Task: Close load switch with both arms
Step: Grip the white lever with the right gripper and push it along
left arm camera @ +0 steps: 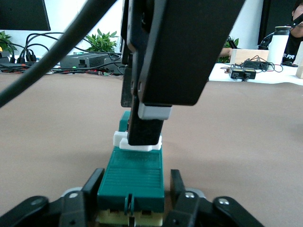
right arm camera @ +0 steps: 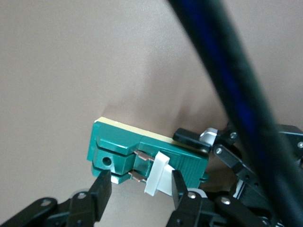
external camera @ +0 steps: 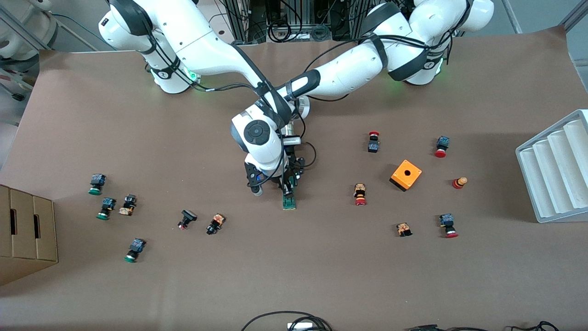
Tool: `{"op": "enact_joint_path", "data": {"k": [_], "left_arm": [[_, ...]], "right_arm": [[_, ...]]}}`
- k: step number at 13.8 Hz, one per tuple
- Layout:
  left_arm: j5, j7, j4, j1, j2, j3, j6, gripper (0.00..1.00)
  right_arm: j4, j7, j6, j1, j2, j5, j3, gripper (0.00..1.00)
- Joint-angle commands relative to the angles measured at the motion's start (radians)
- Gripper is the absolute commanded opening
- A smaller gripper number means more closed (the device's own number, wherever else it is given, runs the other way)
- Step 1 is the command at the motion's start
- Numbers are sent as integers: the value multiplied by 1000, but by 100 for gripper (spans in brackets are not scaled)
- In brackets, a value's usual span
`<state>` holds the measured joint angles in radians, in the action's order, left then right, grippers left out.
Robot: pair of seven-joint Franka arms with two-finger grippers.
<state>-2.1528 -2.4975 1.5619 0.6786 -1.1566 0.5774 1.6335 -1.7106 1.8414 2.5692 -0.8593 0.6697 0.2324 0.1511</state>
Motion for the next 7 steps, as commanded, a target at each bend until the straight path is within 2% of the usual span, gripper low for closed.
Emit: {"op": "enact_joint_path", "data": {"k": [1, 7], "left_arm": [[-12, -6, -23, 9, -28, 1, 2, 54], [-13, -3, -25, 9, -28, 1, 2, 49]], "right_arm": [[-30, -7, -11, -7, -28, 31, 5, 60], [3, -8, -78, 3, -47, 54, 5, 61]]}}
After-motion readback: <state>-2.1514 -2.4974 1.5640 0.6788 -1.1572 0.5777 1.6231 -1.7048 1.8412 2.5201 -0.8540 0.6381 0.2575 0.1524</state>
